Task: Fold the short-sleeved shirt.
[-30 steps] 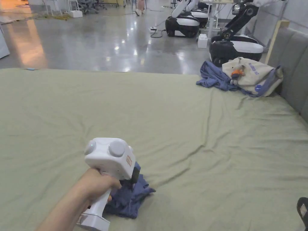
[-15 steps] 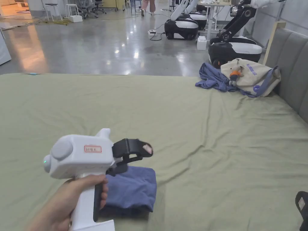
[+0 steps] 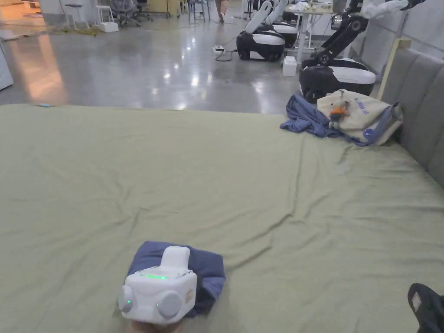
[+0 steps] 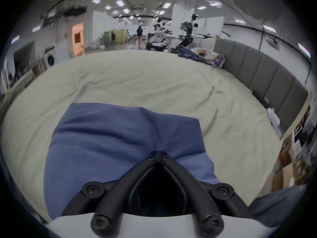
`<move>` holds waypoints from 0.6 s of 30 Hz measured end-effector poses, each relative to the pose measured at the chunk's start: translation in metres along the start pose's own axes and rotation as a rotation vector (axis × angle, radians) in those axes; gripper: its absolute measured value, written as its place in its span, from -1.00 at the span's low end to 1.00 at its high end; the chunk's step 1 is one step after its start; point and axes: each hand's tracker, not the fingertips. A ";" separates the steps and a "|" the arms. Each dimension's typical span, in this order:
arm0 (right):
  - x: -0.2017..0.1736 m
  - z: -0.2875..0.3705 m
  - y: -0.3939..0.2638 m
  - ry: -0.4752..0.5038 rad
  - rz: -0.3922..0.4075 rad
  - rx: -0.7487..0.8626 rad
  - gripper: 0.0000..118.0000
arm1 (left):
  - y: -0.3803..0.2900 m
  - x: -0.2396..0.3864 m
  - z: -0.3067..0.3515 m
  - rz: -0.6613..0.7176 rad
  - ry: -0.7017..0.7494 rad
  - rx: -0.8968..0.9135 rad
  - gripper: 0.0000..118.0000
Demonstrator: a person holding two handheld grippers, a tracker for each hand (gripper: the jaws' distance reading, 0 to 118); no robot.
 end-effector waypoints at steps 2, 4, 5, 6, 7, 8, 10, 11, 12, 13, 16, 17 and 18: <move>-0.001 0.004 0.002 0.008 0.002 0.011 -0.97 | 0.002 -0.013 0.023 -0.015 -0.031 0.016 -0.97; -0.003 0.007 0.006 0.013 -0.001 0.032 -0.97 | -0.001 -0.029 0.069 -0.056 -0.051 0.223 -0.97; -0.006 0.010 0.008 0.003 -0.004 0.070 -0.97 | -0.008 -0.043 0.109 -0.041 -0.076 0.330 -0.97; -0.007 0.011 0.010 -0.004 -0.004 0.088 -0.97 | -0.011 -0.052 0.129 -0.036 -0.087 0.401 -0.97; -0.011 0.014 0.013 -0.013 0.000 0.123 -0.97 | -0.020 -0.066 0.162 -0.047 -0.074 0.519 -0.97; -0.014 0.015 0.015 -0.021 0.002 0.133 -0.97 | -0.031 -0.071 0.181 -0.062 -0.040 0.602 -0.97; -0.021 0.019 0.021 -0.037 -0.002 0.181 -0.97 | -0.056 -0.090 0.223 0.277 -0.141 0.908 -0.97; -0.023 0.020 0.023 -0.035 -0.005 0.190 -0.97 | -0.064 -0.097 0.233 0.344 -0.146 0.941 -0.97; -0.026 0.022 0.026 -0.045 -0.002 0.203 -0.97 | -0.076 -0.107 0.246 0.365 -0.095 0.964 -0.97; -0.028 0.023 0.027 -0.052 0.004 0.211 -0.97 | -0.084 -0.111 0.251 0.368 -0.067 0.985 -0.97; -0.032 0.028 0.028 -0.062 0.013 0.223 -0.97 | -0.113 -0.111 0.250 0.400 0.179 1.009 -0.97; -0.034 0.029 0.025 -0.074 0.030 0.221 -0.97 | -0.114 -0.111 0.239 0.370 0.175 0.971 -0.97; -0.034 0.027 0.023 -0.082 0.042 0.207 -0.98 | -0.114 -0.112 0.233 0.358 0.149 0.889 -0.97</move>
